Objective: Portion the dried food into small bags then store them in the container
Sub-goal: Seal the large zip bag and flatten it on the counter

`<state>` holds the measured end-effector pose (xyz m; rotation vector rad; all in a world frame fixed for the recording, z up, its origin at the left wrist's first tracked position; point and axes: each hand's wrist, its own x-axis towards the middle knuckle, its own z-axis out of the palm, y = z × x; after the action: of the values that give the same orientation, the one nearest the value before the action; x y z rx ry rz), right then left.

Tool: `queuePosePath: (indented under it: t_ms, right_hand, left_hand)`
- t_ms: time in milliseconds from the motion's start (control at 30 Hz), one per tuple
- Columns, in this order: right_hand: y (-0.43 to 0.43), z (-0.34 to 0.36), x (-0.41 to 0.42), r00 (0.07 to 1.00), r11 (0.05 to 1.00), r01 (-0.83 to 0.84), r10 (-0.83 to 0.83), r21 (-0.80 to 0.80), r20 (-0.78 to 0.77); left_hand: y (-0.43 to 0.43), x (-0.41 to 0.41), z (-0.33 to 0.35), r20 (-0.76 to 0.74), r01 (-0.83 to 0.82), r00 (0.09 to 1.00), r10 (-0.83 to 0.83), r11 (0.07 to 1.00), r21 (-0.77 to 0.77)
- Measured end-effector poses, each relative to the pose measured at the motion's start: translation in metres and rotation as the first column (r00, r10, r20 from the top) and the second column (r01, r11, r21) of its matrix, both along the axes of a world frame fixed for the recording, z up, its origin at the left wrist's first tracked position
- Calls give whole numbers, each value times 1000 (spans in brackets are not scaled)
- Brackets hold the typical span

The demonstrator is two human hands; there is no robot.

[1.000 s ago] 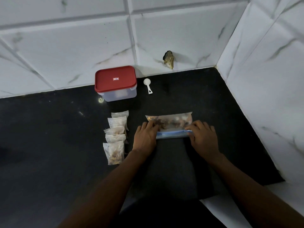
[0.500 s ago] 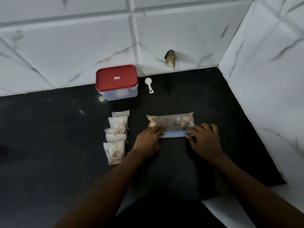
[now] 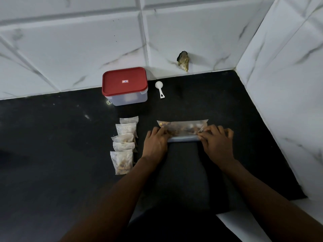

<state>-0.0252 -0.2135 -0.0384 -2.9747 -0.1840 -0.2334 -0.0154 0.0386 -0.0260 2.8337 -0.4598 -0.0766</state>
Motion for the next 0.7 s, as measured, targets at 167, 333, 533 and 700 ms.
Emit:
queuePosePath:
  t_ms: [167, 333, 533, 700]
  right_hand:
    - [11, 3, 7, 997, 991, -76, 74, 109, 22]
    - [13, -10, 3, 991, 970, -125, 114, 210, 67]
    - [7, -9, -6, 993, 988, -113, 110, 109, 38]
    - [7, -4, 3, 989, 991, -117, 110, 70, 100]
  left_hand:
    - [-4, 7, 1, 6, 33, 999, -33, 998, -58]
    - [0, 4, 0, 5, 62, 998, -62, 996, -58]
    - [4, 3, -2, -14, 70, 997, -70, 997, -25]
    - [4, 8, 3, -5, 98, 995, -98, 995, 20]
